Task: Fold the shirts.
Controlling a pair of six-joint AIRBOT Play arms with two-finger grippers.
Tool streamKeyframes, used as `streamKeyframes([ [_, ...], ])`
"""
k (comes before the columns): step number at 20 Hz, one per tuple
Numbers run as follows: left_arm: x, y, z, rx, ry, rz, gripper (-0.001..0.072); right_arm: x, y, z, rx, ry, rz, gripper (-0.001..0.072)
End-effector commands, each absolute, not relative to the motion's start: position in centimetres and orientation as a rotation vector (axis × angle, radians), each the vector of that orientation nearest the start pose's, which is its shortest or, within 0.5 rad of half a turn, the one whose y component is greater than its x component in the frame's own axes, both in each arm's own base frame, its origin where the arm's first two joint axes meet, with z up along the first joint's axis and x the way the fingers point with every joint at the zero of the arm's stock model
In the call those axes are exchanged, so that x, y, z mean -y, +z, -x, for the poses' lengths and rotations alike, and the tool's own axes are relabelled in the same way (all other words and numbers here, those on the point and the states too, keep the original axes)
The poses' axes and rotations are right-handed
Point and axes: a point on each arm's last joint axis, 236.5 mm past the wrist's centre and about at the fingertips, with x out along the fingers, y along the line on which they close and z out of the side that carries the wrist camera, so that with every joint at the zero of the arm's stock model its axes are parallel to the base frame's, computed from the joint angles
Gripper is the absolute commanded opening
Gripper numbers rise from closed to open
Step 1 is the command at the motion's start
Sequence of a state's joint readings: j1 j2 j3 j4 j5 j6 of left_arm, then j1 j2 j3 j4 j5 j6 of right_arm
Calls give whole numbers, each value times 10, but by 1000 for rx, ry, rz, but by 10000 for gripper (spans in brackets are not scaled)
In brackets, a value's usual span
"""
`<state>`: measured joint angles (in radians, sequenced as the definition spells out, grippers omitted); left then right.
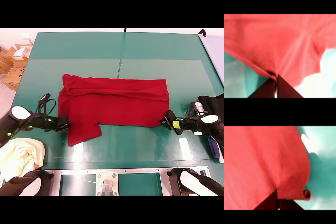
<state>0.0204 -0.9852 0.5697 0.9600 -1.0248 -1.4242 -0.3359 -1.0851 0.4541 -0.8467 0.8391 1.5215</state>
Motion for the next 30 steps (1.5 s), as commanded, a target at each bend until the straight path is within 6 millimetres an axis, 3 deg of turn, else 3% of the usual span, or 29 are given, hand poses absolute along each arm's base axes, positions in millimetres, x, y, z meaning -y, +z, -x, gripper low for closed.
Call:
streamKeyframes([
  [1,92,-33,-228,-1466,-282,375,22,-13,-103,-250,-1420,-166,-815,20],
  [3,94,-26,-219,-1490,-302,364,22,-8,-95,-246,-1457,-169,-770,20],
  [6,95,-8,-227,-1463,-320,357,22,-6,-63,-264,-1415,-131,-755,20],
  [10,94,38,-277,-1278,-322,336,22,-2,-17,-308,-1285,-88,-766,21],
  [13,92,53,-321,-1208,-318,328,22,-8,0,-347,-1215,-44,-757,20],
  [18,91,53,-407,-1158,-314,344,22,-10,-8,-423,-1174,-17,-763,21],
  [21,101,30,-460,-1139,-349,393,23,-6,-33,-467,-1170,-22,-799,21],
  [23,97,10,-496,-1102,-331,388,25,-4,-54,-493,-1165,-30,-832,22],
  [24,94,3,-514,-1068,-316,387,26,-3,-63,-508,-1152,-34,-864,62],
  [25,90,3,-535,-1009,-293,402,208,1,-68,-522,-1125,-40,-896,207],
  [26,84,10,-554,-938,-260,422,545,7,-69,-535,-1099,-45,-914,358],
  [27,76,21,-568,-869,-225,439,708,15,-65,-544,-1083,-42,-913,442],
  [28,70,34,-576,-831,-214,437,687,24,-55,-548,-1067,-19,-878,442],
  [30,60,51,-575,-847,-231,434,686,40,-38,-540,-1085,73,-768,442],
])
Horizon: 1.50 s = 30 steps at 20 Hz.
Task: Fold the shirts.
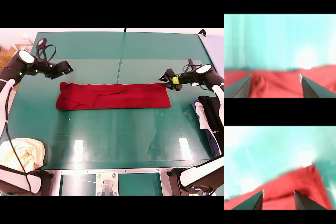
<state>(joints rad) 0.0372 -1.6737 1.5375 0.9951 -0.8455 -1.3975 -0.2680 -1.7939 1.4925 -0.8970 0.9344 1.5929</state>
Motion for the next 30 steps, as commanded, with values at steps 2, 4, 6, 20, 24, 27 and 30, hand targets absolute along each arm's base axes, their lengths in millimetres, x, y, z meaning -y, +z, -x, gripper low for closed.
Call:
streamKeyframes([
  [2,56,53,-559,-925,-261,432,686,58,-36,-512,-1170,150,-699,474],
  [4,54,45,-539,-1019,-288,436,683,73,-44,-490,-1233,180,-684,499],
  [6,59,40,-525,-1079,-315,429,182,78,-57,-474,-1295,218,-689,501],
  [20,213,39,-514,-1034,-547,269,24,-17,-90,-467,-1468,514,-613,20],
  [24,292,-9,-491,-1095,-638,222,24,-6,-19,-468,-1407,518,-585,20],
  [27,359,-45,-473,-1098,-699,223,23,-10,43,-447,-1378,536,-544,20],
  [30,411,-73,-453,-1099,-742,244,24,-19,97,-426,-1324,548,-487,20],
])
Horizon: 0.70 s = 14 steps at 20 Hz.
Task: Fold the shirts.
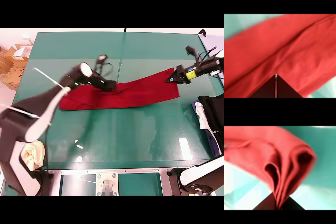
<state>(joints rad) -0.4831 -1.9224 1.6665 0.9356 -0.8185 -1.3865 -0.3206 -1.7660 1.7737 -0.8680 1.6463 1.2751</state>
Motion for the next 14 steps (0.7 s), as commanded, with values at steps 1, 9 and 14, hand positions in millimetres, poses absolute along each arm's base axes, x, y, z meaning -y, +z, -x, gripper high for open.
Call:
streamKeyframes([
  [1,423,-80,-447,-1105,-752,257,23,-21,112,-421,-1299,550,-471,20],
  [9,461,-76,-437,-1101,-808,319,24,-32,151,-411,-1216,575,-458,20],
  [14,397,-27,-443,-1242,-909,154,24,-47,157,-412,-1213,600,-485,20],
])
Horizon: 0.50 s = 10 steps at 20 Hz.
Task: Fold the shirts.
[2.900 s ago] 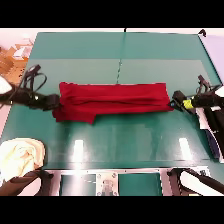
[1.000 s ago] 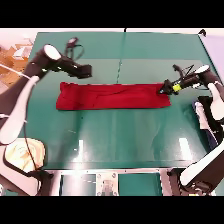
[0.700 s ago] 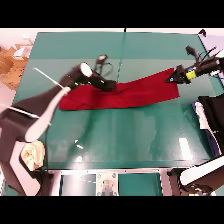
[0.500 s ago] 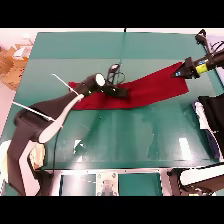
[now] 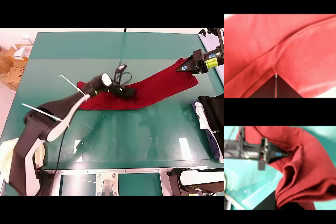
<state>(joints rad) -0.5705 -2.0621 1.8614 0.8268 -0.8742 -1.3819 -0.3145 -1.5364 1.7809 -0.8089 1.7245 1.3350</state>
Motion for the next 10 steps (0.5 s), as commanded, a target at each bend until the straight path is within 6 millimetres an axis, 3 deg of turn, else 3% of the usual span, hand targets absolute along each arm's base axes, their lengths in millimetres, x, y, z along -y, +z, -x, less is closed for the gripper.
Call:
streamKeyframes([
  [1,369,-13,-446,-1270,-897,83,23,-55,158,-413,-1213,607,-491,20],
  [4,273,21,-467,-1289,-734,-98,23,-102,161,-418,-1216,643,-494,20],
  [7,169,53,-488,-1265,-476,-216,24,-173,167,-428,-1172,687,-497,21],
  [10,108,76,-499,-1232,-346,-199,24,-261,161,-439,-1120,737,-531,21],
])
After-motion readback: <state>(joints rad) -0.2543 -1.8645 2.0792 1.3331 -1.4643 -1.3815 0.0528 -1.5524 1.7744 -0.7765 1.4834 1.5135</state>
